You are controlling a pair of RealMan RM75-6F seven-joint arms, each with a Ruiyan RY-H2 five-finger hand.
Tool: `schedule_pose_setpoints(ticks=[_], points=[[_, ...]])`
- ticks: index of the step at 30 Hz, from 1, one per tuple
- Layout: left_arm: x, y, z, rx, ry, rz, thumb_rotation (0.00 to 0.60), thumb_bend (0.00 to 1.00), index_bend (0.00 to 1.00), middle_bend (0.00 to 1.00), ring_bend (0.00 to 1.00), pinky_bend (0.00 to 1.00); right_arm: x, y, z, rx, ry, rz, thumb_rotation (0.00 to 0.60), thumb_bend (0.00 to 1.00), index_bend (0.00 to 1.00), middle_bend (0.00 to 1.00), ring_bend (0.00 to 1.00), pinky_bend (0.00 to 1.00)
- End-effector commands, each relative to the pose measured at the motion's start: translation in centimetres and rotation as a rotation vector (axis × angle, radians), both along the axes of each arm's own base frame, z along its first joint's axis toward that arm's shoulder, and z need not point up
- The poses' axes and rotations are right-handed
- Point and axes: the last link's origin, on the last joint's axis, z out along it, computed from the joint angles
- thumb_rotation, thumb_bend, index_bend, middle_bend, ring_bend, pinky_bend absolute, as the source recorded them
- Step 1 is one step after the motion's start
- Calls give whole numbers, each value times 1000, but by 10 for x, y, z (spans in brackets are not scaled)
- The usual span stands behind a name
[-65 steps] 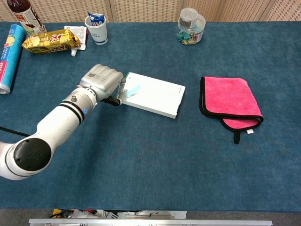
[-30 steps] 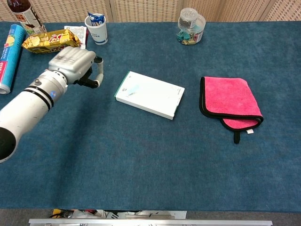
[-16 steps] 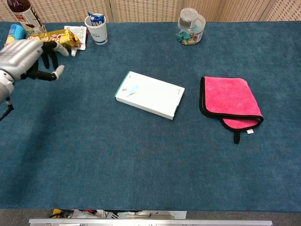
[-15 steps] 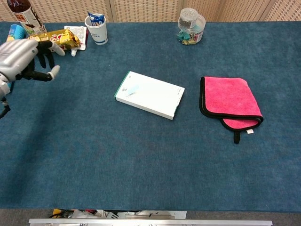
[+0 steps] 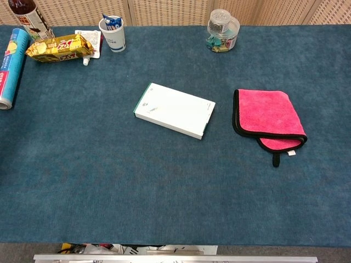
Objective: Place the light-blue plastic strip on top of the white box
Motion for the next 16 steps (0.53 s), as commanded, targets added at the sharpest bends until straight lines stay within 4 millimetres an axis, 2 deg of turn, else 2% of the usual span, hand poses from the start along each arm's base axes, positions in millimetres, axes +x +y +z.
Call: schedule_pose_setpoints(ticks=[1,9,16], points=[[-8,-19,6,25,-12,4,600,436,287,433,394,439,0,1,-3,1,7,-1,600,165,344,422,402,491],[-14,-44,12,24,-10,31,600,436,304,430,394,405,3,1,-11,12,17,10,600,165,344,422,402,491],[-15,-47,13,33,-20,45,600,435,309,430,394,405,3,-2,-18,29,11,10,600,165,343,422,401,491]])
